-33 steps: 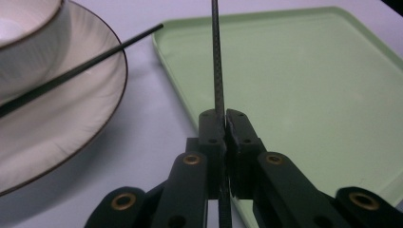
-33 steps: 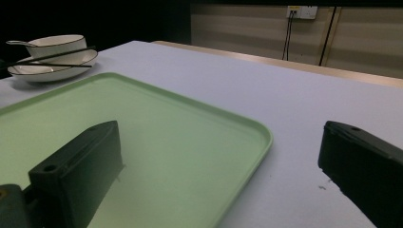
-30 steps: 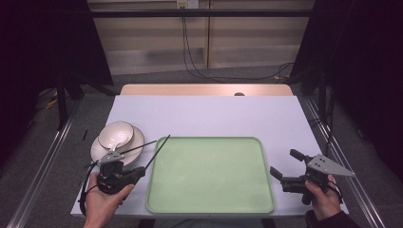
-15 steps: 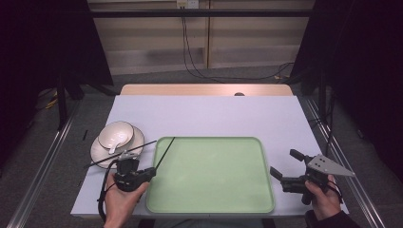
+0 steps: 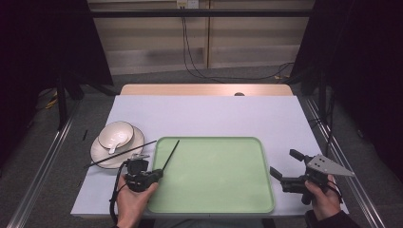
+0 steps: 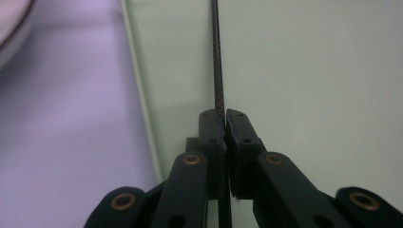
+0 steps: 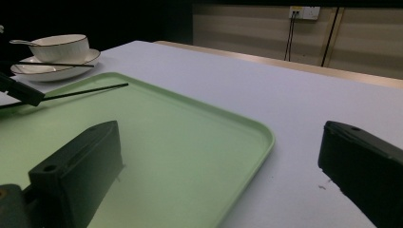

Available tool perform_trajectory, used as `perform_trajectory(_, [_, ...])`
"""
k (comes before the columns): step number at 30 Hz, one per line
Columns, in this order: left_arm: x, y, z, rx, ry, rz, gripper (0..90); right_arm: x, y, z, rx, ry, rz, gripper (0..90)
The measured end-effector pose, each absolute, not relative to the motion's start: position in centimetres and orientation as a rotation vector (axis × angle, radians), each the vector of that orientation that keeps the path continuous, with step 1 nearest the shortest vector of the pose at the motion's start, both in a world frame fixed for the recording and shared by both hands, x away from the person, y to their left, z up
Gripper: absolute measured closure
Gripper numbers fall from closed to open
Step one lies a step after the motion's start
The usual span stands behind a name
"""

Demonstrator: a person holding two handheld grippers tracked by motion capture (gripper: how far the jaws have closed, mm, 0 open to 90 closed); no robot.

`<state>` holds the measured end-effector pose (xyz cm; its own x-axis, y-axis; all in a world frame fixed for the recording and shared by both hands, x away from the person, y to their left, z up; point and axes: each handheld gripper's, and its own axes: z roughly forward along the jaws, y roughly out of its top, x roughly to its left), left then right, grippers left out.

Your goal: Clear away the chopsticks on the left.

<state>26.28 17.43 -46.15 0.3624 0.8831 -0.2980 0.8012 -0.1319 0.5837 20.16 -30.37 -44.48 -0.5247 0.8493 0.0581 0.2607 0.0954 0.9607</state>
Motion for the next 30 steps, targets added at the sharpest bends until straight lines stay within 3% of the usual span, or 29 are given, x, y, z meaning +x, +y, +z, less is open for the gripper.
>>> perform_trajectory(20, [26.41,17.6,-46.66,2.045,1.31,0.197,84.1,20.11,-30.31,-44.48,1.084,1.853,1.452,0.5])
perform_trajectory(27, [26.46,17.65,-46.6,2.065,1.257,0.205,72.7,20.11,-30.26,-44.49,1.078,1.86,1.447,0.4])
perform_trajectory(28, [26.52,17.7,-46.61,2.057,1.253,0.206,64.2,20.11,-30.26,-44.49,1.076,1.861,1.445,0.4])
perform_trajectory(30, [26.54,17.97,-46.41,2.021,1.231,0.23,59.0,20.11,-30.24,-44.49,1.072,1.866,1.446,0.4])
